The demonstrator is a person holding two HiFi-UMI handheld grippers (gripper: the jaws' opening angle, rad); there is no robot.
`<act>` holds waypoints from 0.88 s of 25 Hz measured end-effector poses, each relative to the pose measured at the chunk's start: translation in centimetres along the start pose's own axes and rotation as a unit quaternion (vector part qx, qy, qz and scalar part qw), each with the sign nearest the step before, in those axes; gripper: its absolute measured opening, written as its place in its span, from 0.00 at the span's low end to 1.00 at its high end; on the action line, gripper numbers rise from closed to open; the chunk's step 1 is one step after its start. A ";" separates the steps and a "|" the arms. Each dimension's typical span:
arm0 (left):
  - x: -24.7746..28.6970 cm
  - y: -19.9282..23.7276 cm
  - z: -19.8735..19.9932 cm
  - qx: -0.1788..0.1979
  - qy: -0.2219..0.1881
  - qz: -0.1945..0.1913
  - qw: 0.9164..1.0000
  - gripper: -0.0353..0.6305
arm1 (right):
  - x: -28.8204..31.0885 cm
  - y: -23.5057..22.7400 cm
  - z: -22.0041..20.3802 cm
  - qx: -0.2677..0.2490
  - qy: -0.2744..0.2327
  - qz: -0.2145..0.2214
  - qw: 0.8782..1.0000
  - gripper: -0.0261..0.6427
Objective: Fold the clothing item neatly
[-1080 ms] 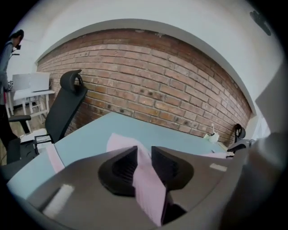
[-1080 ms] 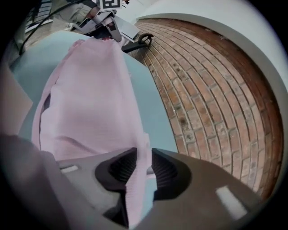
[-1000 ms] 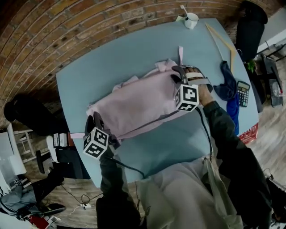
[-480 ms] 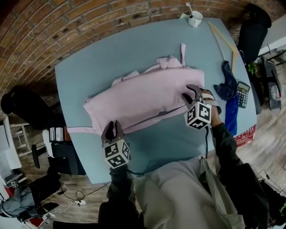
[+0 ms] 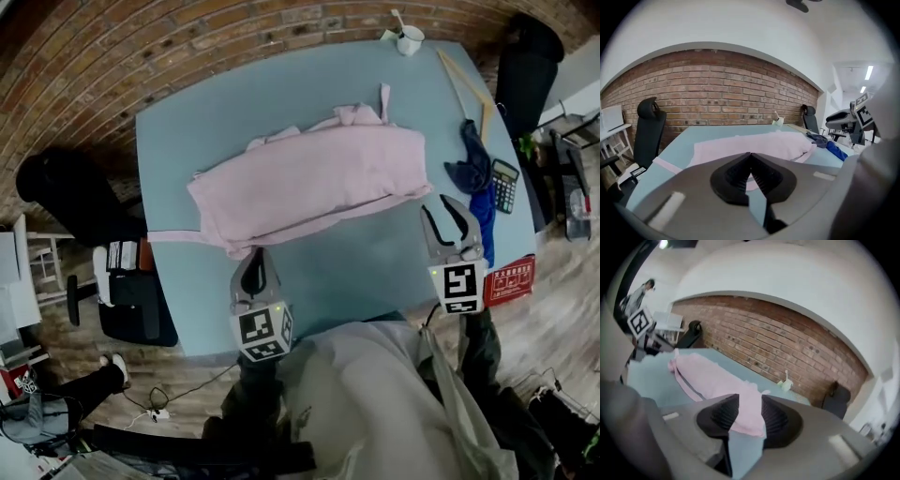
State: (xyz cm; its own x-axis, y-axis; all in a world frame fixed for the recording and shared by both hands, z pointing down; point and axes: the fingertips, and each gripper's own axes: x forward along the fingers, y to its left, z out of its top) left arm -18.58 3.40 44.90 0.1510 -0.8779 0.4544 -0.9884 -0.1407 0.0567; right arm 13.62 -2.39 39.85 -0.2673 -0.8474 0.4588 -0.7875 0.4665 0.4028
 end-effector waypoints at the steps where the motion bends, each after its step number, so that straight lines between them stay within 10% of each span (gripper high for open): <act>1: -0.6 -0.6 -0.4 -0.004 0.002 -0.006 1.000 0.06 | -0.9 0.7 -0.6 0.047 -0.001 0.015 0.999 0.27; 12: -7.6 -5.3 -3.3 -0.017 -0.007 0.001 1.000 0.06 | -7.6 8.7 -4.1 0.193 -0.004 0.122 0.974 0.04; 22: -13.6 -12.9 -7.8 -0.036 -0.002 0.044 0.998 0.06 | -14.0 7.8 -9.5 0.157 0.002 0.143 0.977 0.04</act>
State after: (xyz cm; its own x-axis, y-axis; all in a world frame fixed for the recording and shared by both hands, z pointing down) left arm -7.96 20.68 44.91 0.0637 -0.8871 0.4572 -0.9963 -0.0302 0.0801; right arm 16.48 15.54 44.13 -0.4994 -0.6931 0.5199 -0.8131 0.5820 -0.0051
